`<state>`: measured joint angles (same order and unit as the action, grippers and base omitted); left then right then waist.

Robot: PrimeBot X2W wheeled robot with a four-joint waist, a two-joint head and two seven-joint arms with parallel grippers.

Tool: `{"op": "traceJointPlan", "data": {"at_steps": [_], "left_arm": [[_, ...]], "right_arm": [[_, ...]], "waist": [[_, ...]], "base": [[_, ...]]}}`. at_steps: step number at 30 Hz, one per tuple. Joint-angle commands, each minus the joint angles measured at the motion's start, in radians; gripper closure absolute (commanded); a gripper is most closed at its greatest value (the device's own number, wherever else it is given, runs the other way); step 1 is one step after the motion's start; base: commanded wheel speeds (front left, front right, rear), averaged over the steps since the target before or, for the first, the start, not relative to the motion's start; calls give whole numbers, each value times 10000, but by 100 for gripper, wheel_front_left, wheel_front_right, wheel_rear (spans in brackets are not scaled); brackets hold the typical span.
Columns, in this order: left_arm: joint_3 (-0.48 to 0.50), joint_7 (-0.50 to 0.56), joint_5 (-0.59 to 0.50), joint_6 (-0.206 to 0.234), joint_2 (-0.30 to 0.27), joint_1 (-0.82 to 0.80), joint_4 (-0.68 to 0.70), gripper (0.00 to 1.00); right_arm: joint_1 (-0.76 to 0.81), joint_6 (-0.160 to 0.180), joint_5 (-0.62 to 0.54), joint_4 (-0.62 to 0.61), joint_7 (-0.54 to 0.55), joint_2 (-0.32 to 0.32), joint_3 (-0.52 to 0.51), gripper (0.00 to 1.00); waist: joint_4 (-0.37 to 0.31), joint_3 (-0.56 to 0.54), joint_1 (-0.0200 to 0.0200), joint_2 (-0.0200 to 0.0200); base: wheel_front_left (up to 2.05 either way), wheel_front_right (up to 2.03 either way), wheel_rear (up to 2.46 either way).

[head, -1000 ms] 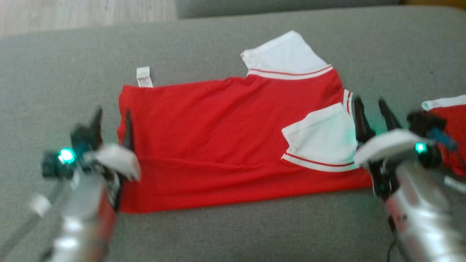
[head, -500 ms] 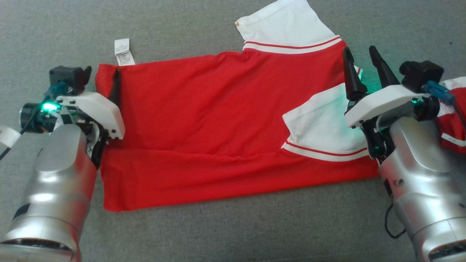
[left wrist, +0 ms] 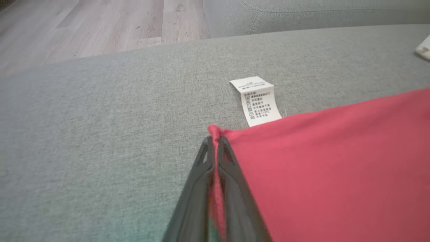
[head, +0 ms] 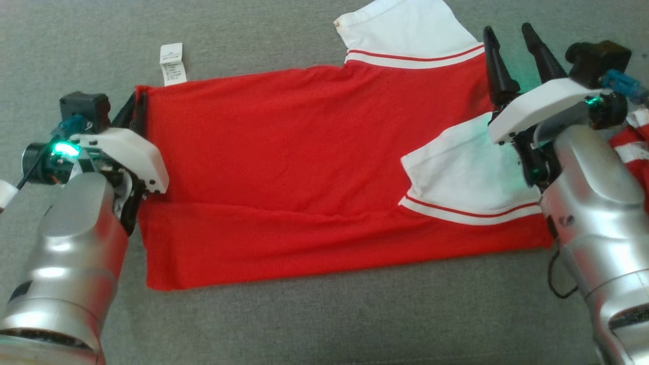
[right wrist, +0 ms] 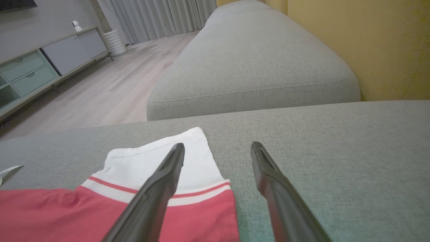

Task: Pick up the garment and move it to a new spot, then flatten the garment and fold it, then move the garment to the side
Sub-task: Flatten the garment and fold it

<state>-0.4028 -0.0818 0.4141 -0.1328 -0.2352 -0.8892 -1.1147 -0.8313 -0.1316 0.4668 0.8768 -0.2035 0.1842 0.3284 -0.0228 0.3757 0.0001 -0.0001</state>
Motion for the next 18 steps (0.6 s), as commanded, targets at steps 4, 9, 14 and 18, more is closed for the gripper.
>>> {"op": "traceJointPlan", "data": {"at_steps": [4,9,14,18], "left_arm": [[-74,-394,249,22,-304,-430,90,100],[-513,-926,389,22,31,-751,169,100],[-999,-1226,491,22,614,-1069,303,100],[-1413,-1361,618,22,1052,-1274,334,100]], "right_arm": [[-566,9,125,70,304,122,343,0],[-1536,9,98,816,1059,307,576,0],[-2421,9,179,1674,1854,540,603,0],[-3029,9,22,2363,2257,900,683,0]], "waist": [[229,40,-1,1],[737,212,-1,1],[1422,435,-1,1],[1994,605,-1,1]], "base": [[0,0,0],[0,0,0],[0,0,0],[0,0,0]]}}
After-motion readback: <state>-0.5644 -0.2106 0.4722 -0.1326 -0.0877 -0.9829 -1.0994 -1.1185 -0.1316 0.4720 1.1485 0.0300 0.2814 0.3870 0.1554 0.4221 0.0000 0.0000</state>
